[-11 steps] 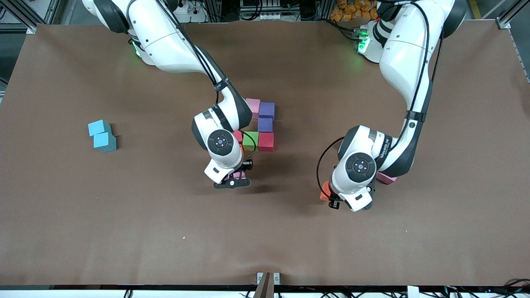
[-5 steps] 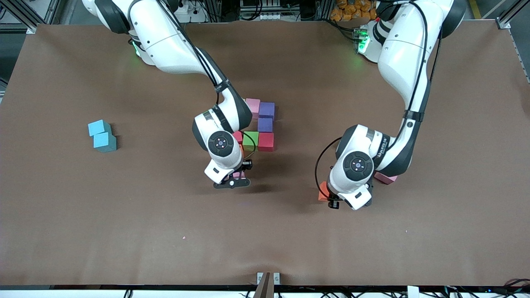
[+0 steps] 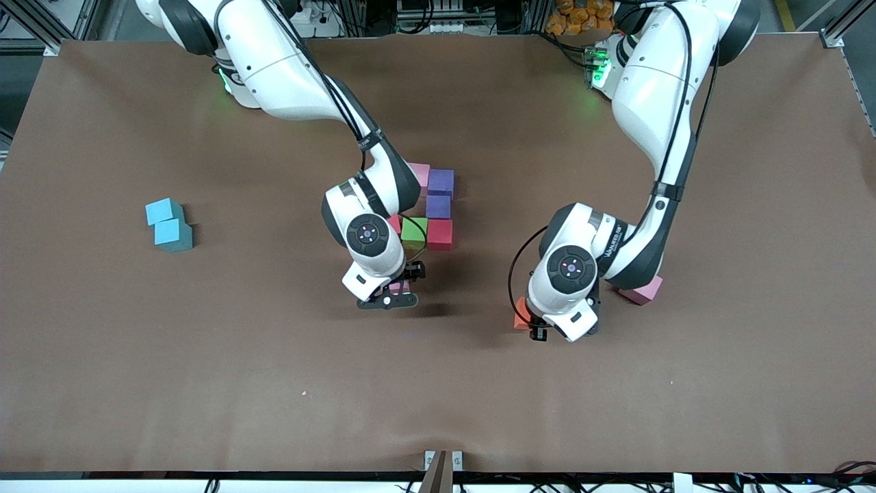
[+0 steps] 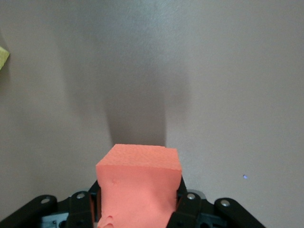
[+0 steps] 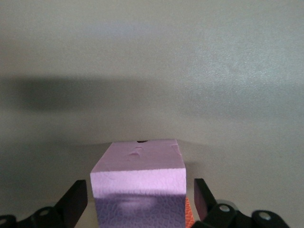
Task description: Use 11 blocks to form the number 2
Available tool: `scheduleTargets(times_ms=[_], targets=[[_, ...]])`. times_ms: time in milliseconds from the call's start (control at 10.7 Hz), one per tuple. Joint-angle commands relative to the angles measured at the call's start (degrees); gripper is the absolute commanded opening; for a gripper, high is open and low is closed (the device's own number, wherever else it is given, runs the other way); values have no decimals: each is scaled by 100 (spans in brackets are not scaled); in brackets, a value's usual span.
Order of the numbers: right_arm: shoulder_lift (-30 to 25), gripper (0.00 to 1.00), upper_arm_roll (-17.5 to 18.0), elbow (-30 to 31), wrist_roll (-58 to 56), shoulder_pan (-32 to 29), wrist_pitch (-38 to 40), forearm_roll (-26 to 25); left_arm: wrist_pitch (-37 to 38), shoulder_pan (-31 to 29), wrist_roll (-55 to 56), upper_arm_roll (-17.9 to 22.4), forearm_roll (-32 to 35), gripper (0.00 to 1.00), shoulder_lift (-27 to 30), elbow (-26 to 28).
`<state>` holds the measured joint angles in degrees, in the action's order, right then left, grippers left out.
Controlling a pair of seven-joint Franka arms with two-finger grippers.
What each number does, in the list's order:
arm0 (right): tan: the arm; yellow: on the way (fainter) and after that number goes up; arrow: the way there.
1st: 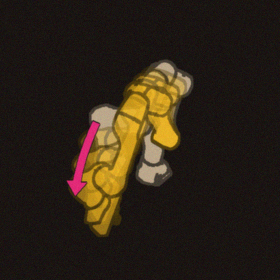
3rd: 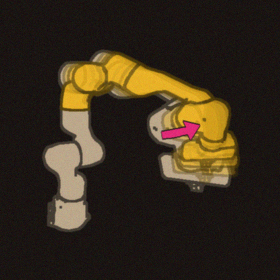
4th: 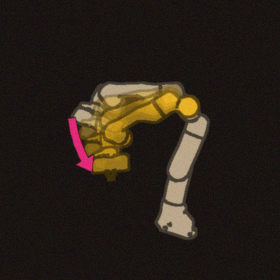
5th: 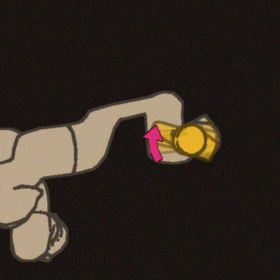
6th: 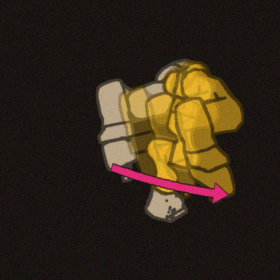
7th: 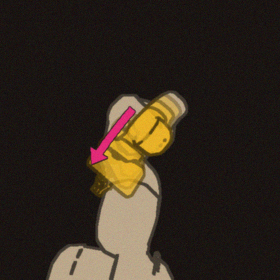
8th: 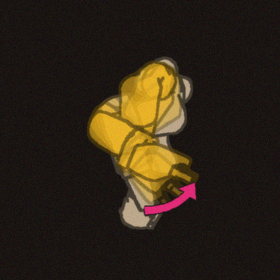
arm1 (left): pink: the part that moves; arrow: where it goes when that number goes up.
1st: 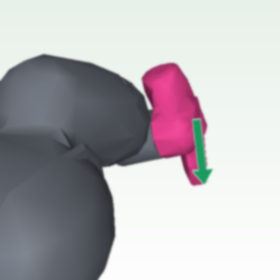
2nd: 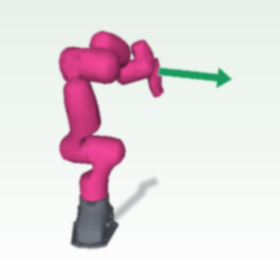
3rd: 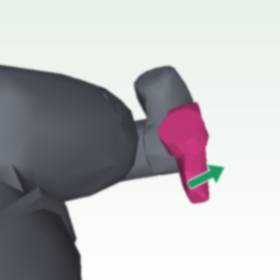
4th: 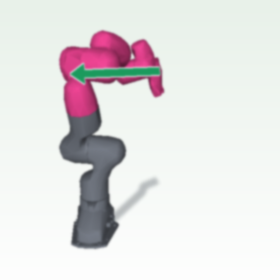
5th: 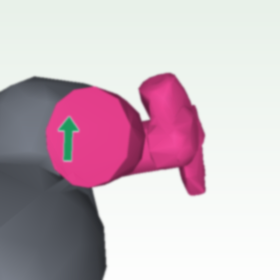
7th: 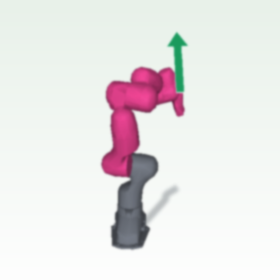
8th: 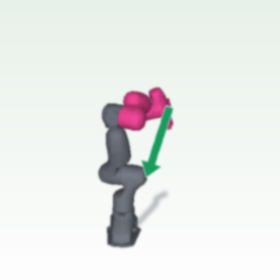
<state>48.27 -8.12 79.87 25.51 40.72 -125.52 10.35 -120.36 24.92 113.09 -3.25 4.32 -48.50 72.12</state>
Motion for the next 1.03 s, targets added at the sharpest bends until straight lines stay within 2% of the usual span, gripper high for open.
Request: scheduleTargets(times_ms=[0,374,747,934], targets=[[-81,100,-58,64,42,41,-25,55,-5,162,248,70,-98,36,-98,-250],[-738,100,-58,371,-615,-239,10,63,-250,434,784,44,-106,36,-247,-339],[-2257,100,-49,1468,-1864,-1038,71,81,-899,864,1039,105,-106,36,-598,-514],[-2890,100,-49,1847,-1935,-1494,220,81,-910,1102,1215,123,-106,36,-870,-926]])
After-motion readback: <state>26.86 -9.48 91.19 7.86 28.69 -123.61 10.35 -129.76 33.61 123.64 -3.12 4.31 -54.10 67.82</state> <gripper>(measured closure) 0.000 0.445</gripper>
